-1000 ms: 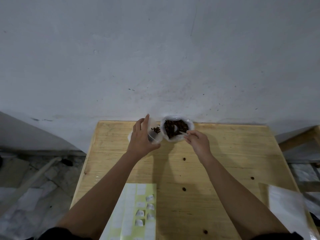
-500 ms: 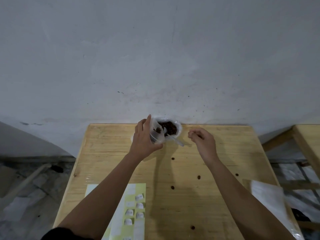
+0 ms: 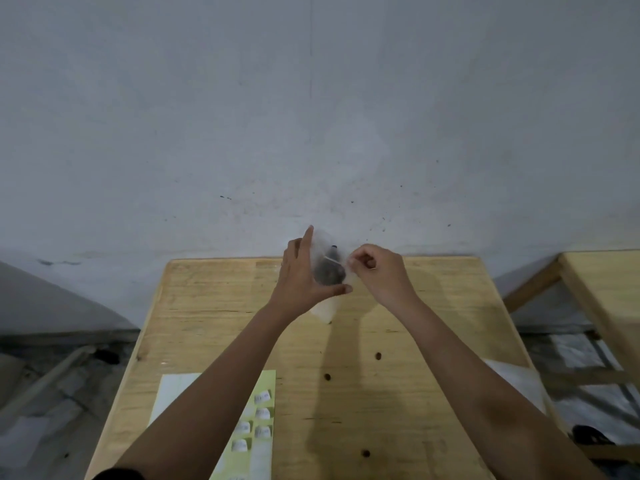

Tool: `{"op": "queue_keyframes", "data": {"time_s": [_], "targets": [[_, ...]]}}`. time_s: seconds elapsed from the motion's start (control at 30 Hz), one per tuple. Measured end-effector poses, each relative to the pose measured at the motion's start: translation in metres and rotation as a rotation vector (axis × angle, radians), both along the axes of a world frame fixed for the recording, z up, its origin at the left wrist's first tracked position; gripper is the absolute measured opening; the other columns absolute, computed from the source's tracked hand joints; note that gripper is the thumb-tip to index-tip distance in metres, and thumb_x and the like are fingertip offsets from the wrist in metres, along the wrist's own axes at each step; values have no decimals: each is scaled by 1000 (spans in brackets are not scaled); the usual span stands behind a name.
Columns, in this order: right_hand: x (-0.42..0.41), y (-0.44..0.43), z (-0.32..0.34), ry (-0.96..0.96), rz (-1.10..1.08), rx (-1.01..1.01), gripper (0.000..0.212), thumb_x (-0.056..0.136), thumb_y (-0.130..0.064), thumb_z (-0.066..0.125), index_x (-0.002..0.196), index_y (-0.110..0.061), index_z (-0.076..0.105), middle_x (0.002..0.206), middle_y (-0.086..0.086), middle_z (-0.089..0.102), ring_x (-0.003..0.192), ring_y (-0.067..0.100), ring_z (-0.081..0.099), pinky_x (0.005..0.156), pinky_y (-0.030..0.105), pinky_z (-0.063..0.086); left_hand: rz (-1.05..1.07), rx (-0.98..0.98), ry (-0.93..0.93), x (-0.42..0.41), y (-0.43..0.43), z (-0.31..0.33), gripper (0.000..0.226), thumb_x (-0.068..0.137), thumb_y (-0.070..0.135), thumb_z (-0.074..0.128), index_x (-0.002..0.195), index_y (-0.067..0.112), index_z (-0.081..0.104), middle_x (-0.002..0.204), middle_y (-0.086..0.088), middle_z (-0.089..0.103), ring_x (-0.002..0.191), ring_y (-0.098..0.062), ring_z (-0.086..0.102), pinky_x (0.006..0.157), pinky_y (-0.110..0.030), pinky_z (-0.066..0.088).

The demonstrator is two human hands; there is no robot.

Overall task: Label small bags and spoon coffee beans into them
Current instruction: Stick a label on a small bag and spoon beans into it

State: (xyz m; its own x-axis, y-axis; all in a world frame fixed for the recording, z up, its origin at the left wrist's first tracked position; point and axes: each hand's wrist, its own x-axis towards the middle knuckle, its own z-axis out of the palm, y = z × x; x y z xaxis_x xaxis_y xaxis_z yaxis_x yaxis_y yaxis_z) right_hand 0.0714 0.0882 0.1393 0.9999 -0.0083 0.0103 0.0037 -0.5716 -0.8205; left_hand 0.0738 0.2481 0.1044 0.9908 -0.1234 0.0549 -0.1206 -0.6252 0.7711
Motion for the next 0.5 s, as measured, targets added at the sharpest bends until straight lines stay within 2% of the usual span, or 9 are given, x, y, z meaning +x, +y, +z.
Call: {"op": "queue_keyframes", "data": {"time_s": [0.07,0.17,0.23,0.33,0.5], "targets": [[2,-13,9,-93,-55,35,5,87,-10,61,87,-11,66,83,-1,65,72,-2,55,64,1,40,-17,-164,43,-1,-3,13,99,69,48,77,146,23,19,125,5,40,113,-10,41,92,-27,40],[2,-29,23,-187,-104,130,9,88,-10,61,96,-14,63,83,1,64,75,0,58,65,2,41,-22,-352,-8,-2,-11,32,50,85,33,65,130,22,44,99,0,57,79,-14,61,65,-26,51],[1,-36,32,-201,-90,202,14,88,-12,62,101,-18,60,82,0,64,76,5,60,67,5,43,13,-395,-61,-2,-18,42,30,89,27,62,117,21,54,92,-2,63,75,-12,65,67,-35,57],[-3,-44,45,-207,-41,269,20,88,-11,63,103,-22,59,81,-6,63,74,-2,59,68,7,45,59,-517,-123,-4,-29,54,18,89,18,63,106,17,59,88,0,68,78,-12,68,76,-37,57],[-7,-53,55,-230,-62,245,18,85,-6,65,94,-21,60,78,-9,62,72,-8,58,70,9,47,63,-646,-156,-9,-42,67,17,87,11,64,104,6,62,91,-12,70,82,-19,69,78,-31,56]]}}
